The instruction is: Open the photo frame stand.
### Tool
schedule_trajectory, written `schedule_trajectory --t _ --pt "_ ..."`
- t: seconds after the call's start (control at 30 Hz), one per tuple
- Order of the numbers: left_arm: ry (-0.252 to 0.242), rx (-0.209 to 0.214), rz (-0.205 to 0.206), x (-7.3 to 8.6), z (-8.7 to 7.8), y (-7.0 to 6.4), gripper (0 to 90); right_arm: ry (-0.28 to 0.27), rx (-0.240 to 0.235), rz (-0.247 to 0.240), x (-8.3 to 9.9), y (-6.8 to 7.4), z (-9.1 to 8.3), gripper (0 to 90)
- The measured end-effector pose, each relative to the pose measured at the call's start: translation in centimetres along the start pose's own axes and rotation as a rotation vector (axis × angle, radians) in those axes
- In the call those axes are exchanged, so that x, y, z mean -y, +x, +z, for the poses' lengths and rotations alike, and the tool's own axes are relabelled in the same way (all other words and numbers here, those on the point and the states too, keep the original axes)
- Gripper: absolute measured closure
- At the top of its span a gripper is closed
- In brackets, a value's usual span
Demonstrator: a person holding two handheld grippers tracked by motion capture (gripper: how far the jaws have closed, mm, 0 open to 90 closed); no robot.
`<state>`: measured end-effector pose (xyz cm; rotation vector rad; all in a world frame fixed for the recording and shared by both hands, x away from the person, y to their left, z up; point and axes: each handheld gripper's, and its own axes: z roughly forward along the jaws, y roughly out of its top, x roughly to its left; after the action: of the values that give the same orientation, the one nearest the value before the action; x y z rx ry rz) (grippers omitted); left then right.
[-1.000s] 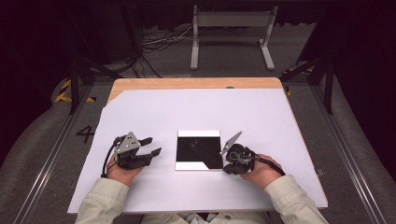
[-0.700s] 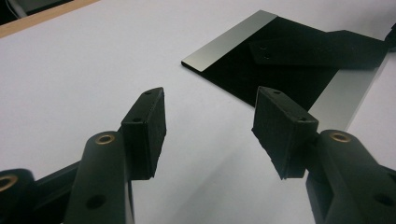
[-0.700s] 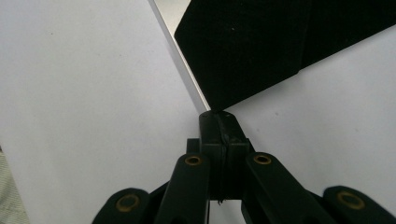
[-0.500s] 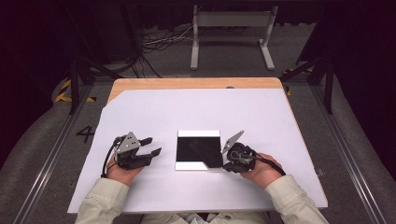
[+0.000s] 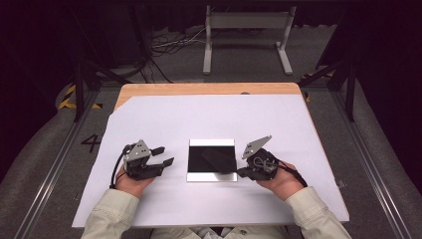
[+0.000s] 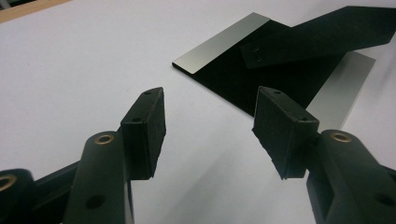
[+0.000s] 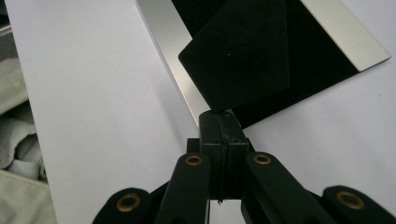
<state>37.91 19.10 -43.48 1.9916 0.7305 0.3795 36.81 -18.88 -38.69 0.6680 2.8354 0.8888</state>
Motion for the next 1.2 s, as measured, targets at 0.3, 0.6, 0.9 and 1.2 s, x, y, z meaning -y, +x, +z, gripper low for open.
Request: schedule_trajectory --t 0.3,0.6,0.9,1.2 --pt "0.009 0.005 0.000 0.0 0.2 -0.2 44.1 -0.167 0.012 0.029 -0.2 0.1 -0.8 89.8" --pt "0.014 0.007 0.004 0.0 0.3 -0.2 44.1 -0.285 0.042 0.053 0.0 0.3 -1.1 89.8" --pt "0.017 0.006 0.005 -0.1 0.4 -0.2 44.1 -0.277 0.041 0.056 0.0 0.3 -1.1 89.7" --pt "0.020 0.012 0.006 -0.2 0.6 -0.2 44.1 -0.254 0.087 0.016 0.0 0.7 -2.1 89.6"
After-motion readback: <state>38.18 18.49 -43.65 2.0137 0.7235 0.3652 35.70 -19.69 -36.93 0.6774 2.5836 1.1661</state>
